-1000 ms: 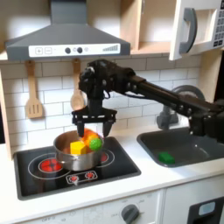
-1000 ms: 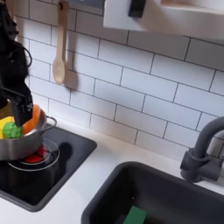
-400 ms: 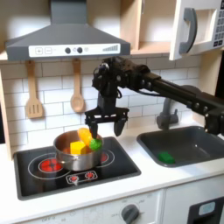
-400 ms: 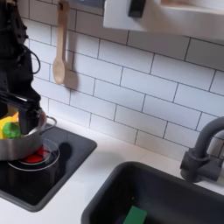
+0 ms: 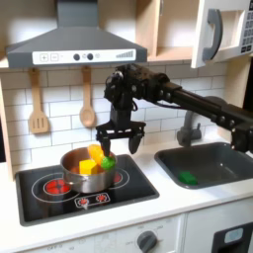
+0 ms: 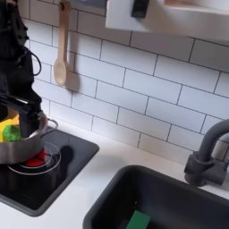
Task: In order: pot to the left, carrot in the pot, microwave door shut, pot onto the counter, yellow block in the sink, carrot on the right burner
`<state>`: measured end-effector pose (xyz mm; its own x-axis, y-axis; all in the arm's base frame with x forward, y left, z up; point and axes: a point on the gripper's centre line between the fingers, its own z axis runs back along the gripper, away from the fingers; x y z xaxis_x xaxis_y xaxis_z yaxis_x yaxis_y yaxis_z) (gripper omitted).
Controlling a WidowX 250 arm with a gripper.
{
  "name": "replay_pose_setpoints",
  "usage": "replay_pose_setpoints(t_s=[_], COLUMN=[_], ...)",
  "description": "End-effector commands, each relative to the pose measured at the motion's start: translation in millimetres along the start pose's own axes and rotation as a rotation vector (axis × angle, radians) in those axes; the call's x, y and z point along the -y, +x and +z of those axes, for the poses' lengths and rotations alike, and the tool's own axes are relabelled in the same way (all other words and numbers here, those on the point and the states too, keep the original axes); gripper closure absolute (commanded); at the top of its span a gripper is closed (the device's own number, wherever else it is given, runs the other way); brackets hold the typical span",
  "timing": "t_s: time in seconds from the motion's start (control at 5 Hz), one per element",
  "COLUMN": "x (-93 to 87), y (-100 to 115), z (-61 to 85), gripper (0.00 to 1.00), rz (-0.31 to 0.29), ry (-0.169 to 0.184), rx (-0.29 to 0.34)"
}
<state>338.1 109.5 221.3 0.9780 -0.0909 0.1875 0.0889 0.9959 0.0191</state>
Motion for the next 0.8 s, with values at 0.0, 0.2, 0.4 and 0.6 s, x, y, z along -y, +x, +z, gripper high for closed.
replay_pose_setpoints(t_s=[0.0,0.2,0.4,0.6], x=[0.1,1.6,5.7,12.7], y=[-7,-11,-15,-22], z=[0.3,4.6,12.5,17.4], gripper=[0.0,0.0,0.0,0.0], rz=[-0.005,-0.009,-0.011,-0.017], ry=[0.017,0.026,0.044,0.041], rx=[0.004,-0.001,0.008,0.006])
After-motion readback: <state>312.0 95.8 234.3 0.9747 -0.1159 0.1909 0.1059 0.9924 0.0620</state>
